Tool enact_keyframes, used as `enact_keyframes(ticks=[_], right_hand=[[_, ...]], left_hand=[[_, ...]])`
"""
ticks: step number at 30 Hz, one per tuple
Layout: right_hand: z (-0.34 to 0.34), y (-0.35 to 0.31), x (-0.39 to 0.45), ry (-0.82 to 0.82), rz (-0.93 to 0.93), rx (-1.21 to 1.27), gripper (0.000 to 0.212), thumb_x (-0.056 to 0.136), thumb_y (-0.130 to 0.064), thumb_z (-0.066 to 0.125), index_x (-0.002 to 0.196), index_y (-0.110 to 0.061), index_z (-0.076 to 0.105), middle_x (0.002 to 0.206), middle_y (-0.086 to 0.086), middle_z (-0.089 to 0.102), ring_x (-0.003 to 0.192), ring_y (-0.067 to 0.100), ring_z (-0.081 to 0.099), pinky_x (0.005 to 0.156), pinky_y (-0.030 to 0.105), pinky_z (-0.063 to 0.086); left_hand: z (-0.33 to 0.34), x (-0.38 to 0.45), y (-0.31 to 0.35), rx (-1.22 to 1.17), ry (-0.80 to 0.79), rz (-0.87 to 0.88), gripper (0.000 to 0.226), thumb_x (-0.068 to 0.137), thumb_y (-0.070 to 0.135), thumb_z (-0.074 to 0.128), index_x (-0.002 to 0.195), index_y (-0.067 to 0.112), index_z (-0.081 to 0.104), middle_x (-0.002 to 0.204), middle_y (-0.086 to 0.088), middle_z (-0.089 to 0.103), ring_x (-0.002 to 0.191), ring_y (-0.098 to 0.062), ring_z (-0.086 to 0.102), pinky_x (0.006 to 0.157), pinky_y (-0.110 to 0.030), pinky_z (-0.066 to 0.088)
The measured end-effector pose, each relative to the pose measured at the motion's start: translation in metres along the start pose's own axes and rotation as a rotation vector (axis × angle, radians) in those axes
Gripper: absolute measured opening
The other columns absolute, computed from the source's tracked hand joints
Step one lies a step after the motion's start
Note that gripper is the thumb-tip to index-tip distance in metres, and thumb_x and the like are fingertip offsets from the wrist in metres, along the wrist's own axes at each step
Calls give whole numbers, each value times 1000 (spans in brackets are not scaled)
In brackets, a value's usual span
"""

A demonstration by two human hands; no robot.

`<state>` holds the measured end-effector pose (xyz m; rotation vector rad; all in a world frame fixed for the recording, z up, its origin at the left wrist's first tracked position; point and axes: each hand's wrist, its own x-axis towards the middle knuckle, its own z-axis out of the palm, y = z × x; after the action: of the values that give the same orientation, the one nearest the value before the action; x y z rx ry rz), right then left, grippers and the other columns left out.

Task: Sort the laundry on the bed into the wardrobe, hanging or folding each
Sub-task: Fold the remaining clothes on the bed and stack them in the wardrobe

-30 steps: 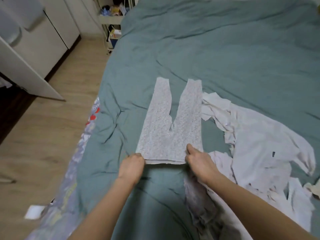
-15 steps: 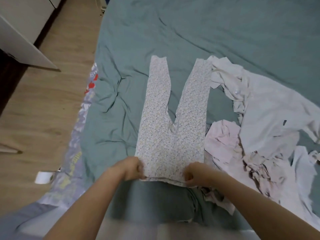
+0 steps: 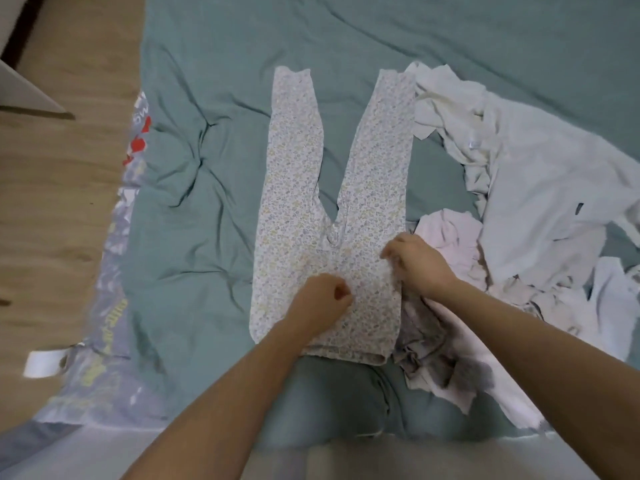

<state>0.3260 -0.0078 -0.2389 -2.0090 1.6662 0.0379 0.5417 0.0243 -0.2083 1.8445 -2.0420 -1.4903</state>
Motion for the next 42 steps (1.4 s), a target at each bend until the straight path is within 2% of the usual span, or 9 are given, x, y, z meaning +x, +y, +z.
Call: enact_keyframes(ticks=[4,11,14,18,23,27,31,37,42], right_hand=[[3,27,6,-74,-435,-282,20,74,-3,61,93,-7,67,103,14,59,97,34,55,70,41,52],[4,41,18,-83,-485,-305,18,79,0,59,92,-8,67,98,9,61,93,28,55,65,40,51],[2,41,18,-16,-446,-211,19,75,7,58,89,-6,62,93,8,60,89,27,55,56,32,43],[-9,25,16,45,-278,13,12,93,-6,39,95,-9,50,87,4,49,85,25,49,67,37,41],[-39,-31,42,185,-421,98,14,87,-4,44,96,-6,53,93,10,54,90,25,47,74,39,43],[-40,-92,82,73,-598,-33,32,73,15,46,98,-4,54,101,13,51,97,28,45,75,43,44],[-12,-143,115,8,-726,-135,20,81,8,50,97,-3,55,100,14,53,96,30,47,71,45,43],[35,-172,148,-45,-553,-40,25,89,-1,46,111,-3,58,119,15,54,113,30,48,90,41,45],[18,-145,123,382,-106,288,31,90,-1,48,120,-3,56,121,13,55,113,25,50,90,21,35]], left_hand=[[64,-9,6,183,-158,55,24,89,37,60,94,14,65,93,-4,65,87,-22,61,77,-38,51],[99,-10,22,607,-144,170,35,92,32,51,120,12,50,116,-9,59,106,-32,57,81,-39,44],[91,-6,26,393,-99,122,17,87,15,48,101,12,57,97,-7,63,90,-28,59,72,-35,43],[54,-19,21,-32,21,56,10,84,14,52,76,11,48,65,-1,49,58,-12,41,56,-27,36],[-1,-51,-3,-105,167,17,37,86,23,68,64,25,39,59,9,40,54,-5,35,56,-21,32],[-15,-69,-50,-181,468,-294,34,87,24,66,63,14,44,55,6,42,55,-14,39,56,-32,35],[-28,-76,-91,-95,474,-562,26,87,35,64,68,20,55,71,2,62,77,-23,61,63,-29,41],[-38,-47,-132,-60,188,-537,25,86,26,62,105,10,64,107,-12,67,101,-29,62,74,-29,42],[-61,-9,-132,-158,198,-410,34,88,32,65,109,6,61,107,-10,65,100,-27,61,75,-29,41]])
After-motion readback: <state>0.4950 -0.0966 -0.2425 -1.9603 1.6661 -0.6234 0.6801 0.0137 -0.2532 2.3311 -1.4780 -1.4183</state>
